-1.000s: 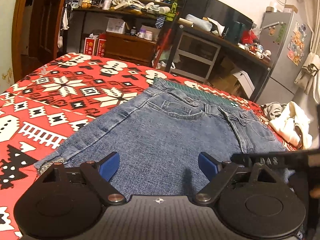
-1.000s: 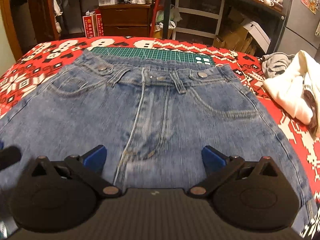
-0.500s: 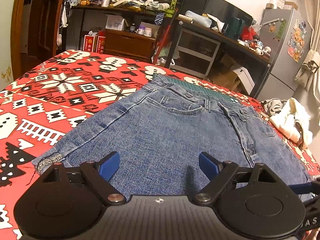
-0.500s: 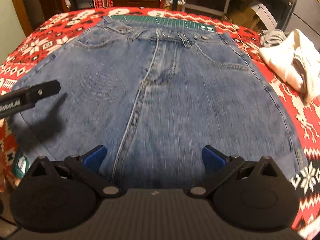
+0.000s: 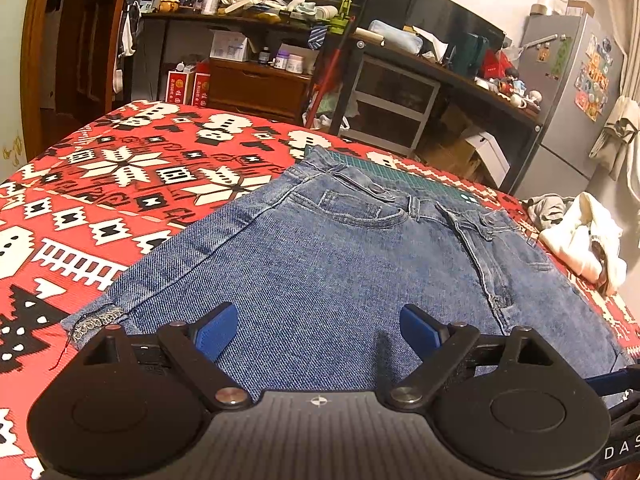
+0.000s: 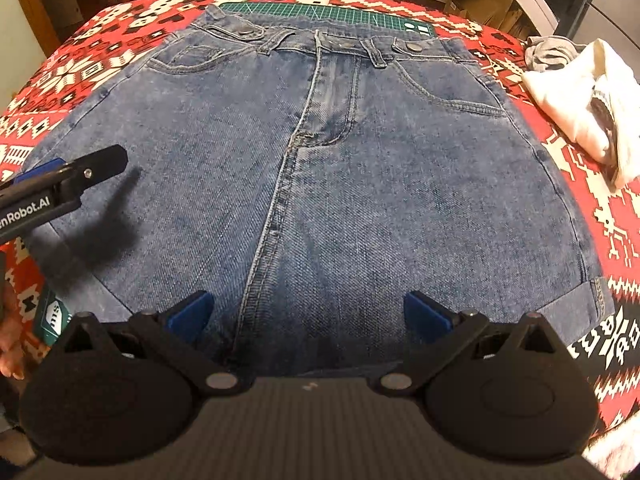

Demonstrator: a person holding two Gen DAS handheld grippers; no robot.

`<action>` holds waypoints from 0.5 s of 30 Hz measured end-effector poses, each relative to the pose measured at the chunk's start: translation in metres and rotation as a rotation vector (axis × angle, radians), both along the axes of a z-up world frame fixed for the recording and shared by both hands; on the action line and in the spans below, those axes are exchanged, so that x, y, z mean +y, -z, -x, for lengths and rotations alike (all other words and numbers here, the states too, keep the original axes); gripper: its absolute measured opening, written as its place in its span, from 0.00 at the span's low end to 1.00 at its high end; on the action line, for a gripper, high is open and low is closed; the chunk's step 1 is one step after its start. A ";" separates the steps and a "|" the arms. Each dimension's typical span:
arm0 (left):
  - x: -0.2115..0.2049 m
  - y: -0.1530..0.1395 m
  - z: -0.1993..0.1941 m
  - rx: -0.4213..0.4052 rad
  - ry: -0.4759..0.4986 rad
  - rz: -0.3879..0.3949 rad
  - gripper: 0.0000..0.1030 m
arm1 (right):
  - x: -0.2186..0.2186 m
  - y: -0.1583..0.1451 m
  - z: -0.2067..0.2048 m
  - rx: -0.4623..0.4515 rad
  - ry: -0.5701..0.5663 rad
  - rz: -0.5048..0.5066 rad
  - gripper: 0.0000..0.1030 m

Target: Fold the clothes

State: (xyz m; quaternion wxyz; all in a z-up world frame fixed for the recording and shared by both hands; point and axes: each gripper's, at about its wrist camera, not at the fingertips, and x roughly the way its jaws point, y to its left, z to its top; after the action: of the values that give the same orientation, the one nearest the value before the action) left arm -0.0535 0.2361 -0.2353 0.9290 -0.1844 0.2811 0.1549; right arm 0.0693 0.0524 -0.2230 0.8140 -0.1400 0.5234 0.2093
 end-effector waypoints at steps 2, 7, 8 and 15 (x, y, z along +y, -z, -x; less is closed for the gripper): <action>0.001 0.000 0.001 -0.003 -0.001 0.008 0.86 | -0.001 -0.001 0.000 0.003 -0.003 0.002 1.00; 0.003 -0.001 0.002 -0.010 -0.005 0.030 0.86 | 0.002 -0.006 -0.012 0.073 -0.013 0.022 1.00; 0.004 -0.001 0.002 -0.011 -0.005 0.034 0.86 | 0.001 -0.009 -0.016 0.087 -0.003 0.014 1.00; 0.005 -0.001 0.002 -0.014 -0.008 0.044 0.86 | -0.002 -0.042 -0.058 0.050 0.081 -0.098 1.00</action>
State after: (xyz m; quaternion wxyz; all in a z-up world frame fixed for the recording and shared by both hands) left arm -0.0553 0.2413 -0.2339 0.9260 -0.2071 0.2771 0.1510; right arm 0.1270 0.0507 -0.1805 0.8144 -0.0735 0.5379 0.2050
